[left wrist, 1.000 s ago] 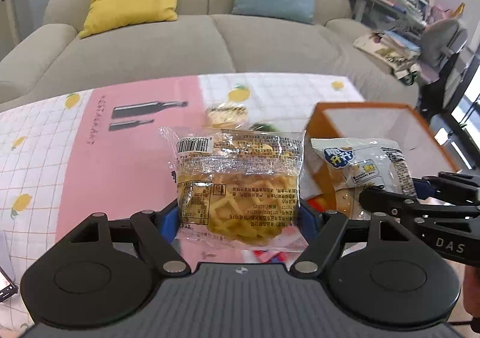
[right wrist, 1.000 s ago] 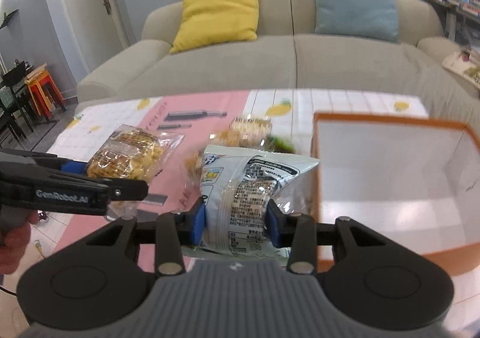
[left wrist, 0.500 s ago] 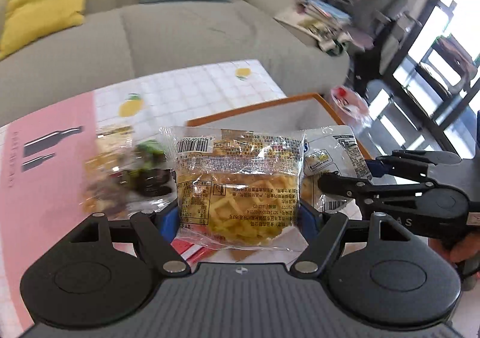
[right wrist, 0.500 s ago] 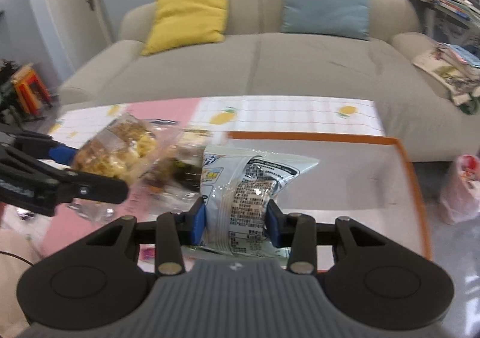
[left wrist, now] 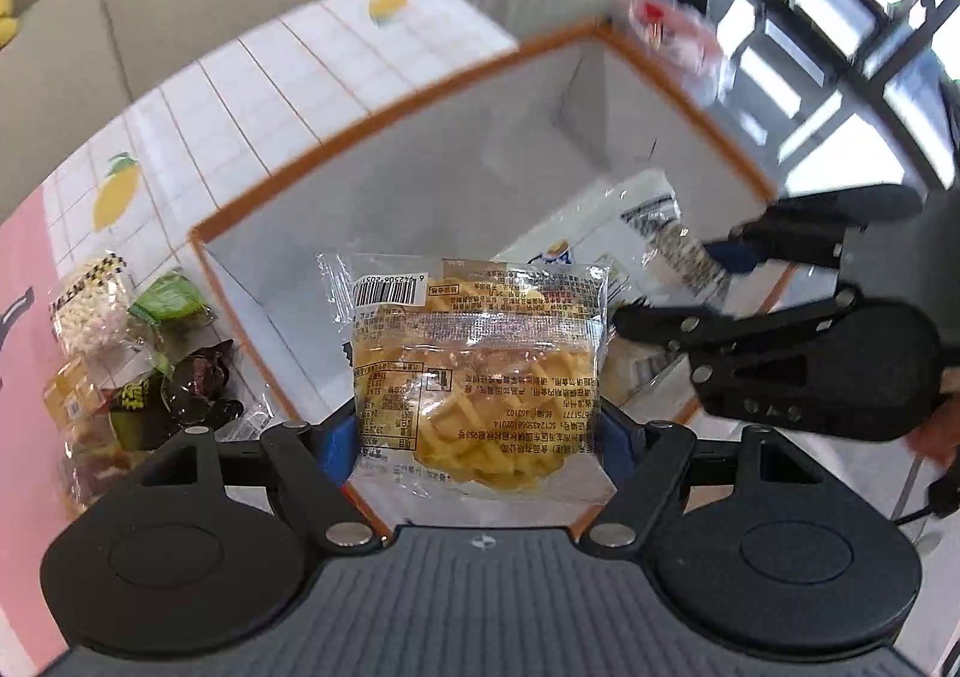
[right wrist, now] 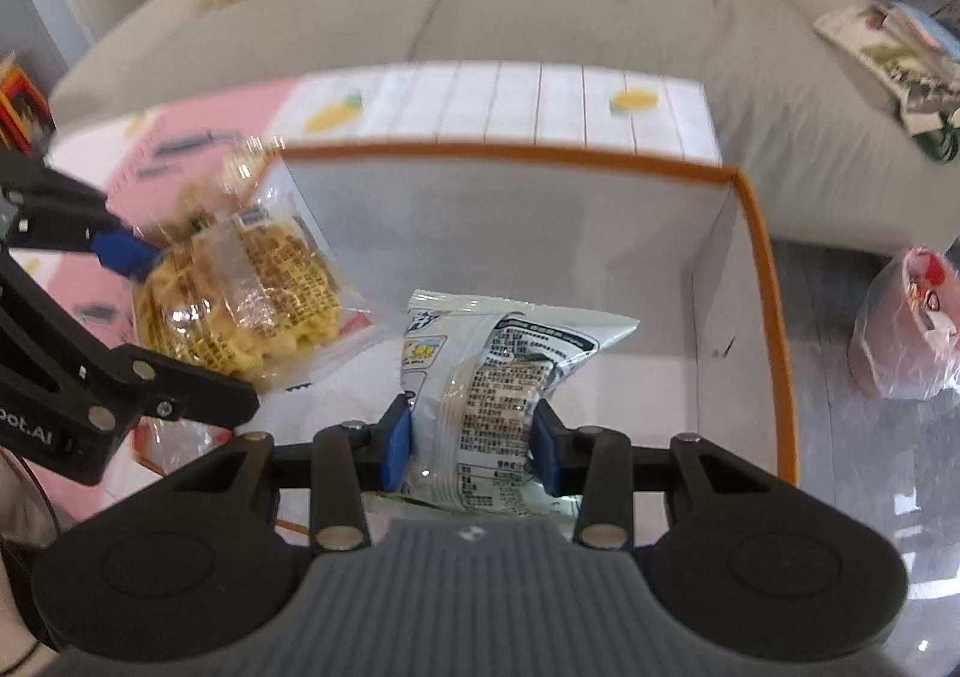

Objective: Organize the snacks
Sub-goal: 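Carry both packs into the orange box and open both tools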

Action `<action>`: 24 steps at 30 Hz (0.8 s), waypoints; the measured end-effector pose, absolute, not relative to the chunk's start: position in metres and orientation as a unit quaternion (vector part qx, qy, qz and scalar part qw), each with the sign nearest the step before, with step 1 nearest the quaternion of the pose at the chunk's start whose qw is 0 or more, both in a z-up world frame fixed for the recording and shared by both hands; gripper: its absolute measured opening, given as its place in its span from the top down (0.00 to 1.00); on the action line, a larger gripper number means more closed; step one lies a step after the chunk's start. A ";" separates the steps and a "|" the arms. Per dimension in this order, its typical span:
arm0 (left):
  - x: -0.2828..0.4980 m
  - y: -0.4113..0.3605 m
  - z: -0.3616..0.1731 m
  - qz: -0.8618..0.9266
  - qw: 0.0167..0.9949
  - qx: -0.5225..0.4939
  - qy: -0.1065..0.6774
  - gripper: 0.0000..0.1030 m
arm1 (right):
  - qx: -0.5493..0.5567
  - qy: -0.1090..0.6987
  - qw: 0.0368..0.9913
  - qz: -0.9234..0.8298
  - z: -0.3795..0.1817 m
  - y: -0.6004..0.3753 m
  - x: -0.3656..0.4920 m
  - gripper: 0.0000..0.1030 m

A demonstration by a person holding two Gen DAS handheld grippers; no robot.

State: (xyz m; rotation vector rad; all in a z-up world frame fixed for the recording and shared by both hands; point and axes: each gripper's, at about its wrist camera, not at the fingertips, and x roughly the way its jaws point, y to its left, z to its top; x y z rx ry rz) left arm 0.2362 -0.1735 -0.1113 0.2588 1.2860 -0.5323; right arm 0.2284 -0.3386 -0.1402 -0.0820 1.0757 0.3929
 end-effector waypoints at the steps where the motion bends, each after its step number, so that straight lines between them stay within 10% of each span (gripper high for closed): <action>1: 0.236 -0.178 -0.115 -0.243 0.755 0.134 0.595 0.15 | -0.042 0.516 0.835 0.187 -0.147 -0.338 0.232 0.62; 24: 0.259 -0.193 -0.154 -0.257 0.720 0.192 0.616 0.00 | -0.083 0.582 0.785 0.194 -0.195 -0.321 0.253 0.48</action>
